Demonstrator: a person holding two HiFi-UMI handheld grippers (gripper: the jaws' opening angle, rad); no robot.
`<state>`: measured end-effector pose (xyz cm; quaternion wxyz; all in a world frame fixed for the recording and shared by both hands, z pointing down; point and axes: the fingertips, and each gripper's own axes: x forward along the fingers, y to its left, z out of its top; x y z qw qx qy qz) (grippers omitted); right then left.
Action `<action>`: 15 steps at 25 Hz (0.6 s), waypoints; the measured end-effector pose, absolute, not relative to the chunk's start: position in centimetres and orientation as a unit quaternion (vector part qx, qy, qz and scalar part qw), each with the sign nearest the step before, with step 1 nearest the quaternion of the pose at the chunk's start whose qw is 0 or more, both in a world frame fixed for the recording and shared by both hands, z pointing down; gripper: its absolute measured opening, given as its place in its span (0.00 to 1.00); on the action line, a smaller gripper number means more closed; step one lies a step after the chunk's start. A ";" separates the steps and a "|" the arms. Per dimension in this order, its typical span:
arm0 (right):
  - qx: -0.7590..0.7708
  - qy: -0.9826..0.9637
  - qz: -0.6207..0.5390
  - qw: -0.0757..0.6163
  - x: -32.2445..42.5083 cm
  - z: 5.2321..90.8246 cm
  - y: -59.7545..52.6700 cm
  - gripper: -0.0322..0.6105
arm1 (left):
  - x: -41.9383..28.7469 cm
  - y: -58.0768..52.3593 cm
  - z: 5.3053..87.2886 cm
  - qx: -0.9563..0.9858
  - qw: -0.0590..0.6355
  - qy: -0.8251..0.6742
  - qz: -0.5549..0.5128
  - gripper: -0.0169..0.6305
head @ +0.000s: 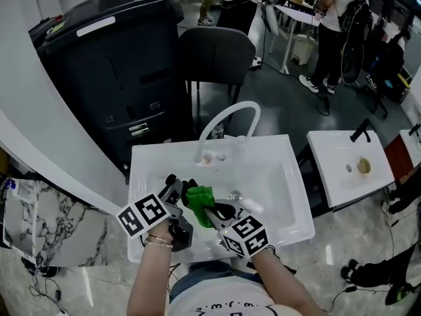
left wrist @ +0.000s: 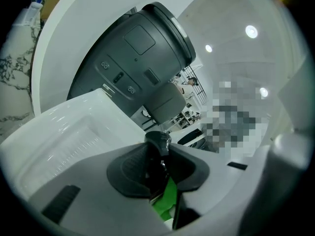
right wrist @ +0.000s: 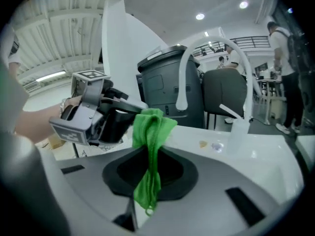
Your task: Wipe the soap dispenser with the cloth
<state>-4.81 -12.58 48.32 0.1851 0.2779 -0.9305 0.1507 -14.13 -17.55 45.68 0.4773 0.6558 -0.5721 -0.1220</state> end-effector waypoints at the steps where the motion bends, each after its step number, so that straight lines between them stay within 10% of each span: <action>1: 0.294 -0.923 0.156 0.192 -4.1 48.7 -13.0 0.12 | -14.3 -17.5 45.6 0.658 0.475 -0.571 -0.123 0.17; 15: 0.354 -0.917 0.108 0.150 -0.4 45.6 -14.7 0.12 | -13.3 -16.9 40.6 0.815 0.217 -0.526 -0.106 0.17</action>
